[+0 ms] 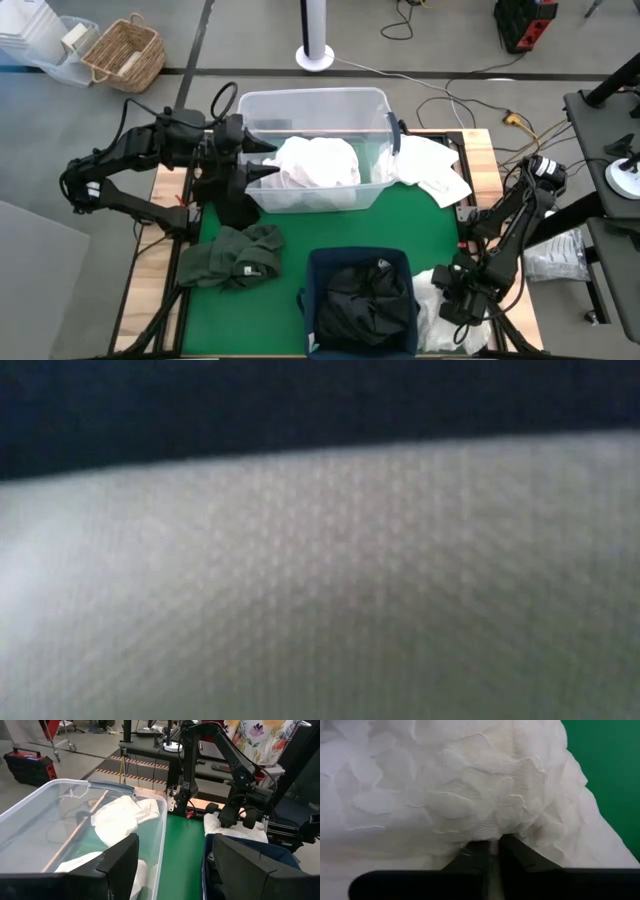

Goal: Sort clothes
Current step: Put the white blouse into the transparent laundry bin

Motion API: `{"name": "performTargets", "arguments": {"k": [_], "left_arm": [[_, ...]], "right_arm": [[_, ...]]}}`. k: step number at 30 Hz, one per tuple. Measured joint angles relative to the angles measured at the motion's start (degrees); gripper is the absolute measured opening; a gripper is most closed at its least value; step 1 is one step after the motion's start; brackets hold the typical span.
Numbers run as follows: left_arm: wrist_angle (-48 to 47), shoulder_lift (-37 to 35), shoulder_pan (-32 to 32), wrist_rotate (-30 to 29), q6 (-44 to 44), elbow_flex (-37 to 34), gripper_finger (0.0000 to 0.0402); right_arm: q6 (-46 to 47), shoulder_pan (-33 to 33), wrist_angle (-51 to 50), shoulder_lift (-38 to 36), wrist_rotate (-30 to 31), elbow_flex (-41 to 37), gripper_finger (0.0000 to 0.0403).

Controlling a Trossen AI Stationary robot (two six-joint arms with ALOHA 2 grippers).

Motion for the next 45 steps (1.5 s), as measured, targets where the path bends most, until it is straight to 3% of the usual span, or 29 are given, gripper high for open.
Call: {"name": "performTargets", "arguments": {"k": [5, 10, 19, 27, 38, 45], "left_arm": [[0.47, -0.04, 0.0, 0.0, 0.6, 0.0, 0.0232], [1.45, -0.04, 0.0, 0.0, 0.62, 0.0, 0.0232], [3.94, -0.04, 0.0, 0.04, 1.83, 0.0, 0.0232], [5.9, -0.15, 0.0, 0.53, 1.94, 0.0, 0.0232], [9.01, -0.94, 0.01, 0.76, 2.12, 0.0, 0.0232], [10.67, -1.42, 0.0, 0.7, 2.13, 0.0, 0.0232]], "right_arm": [[0.63, 0.03, -2.79, -0.23, -0.19, 3.22, 0.0012], [1.1, 0.04, -15.89, -0.28, 0.14, 11.77, 0.0011], [5.65, 0.31, -32.32, -1.02, 12.33, 26.95, 0.001], [9.53, 1.51, -34.97, -2.37, 30.78, 31.78, 0.0009], [11.52, 1.66, -35.41, -6.54, 62.83, 33.24, 0.0009], [3.89, 1.64, -35.03, -9.89, 80.21, 36.62, 0.0009]]}}
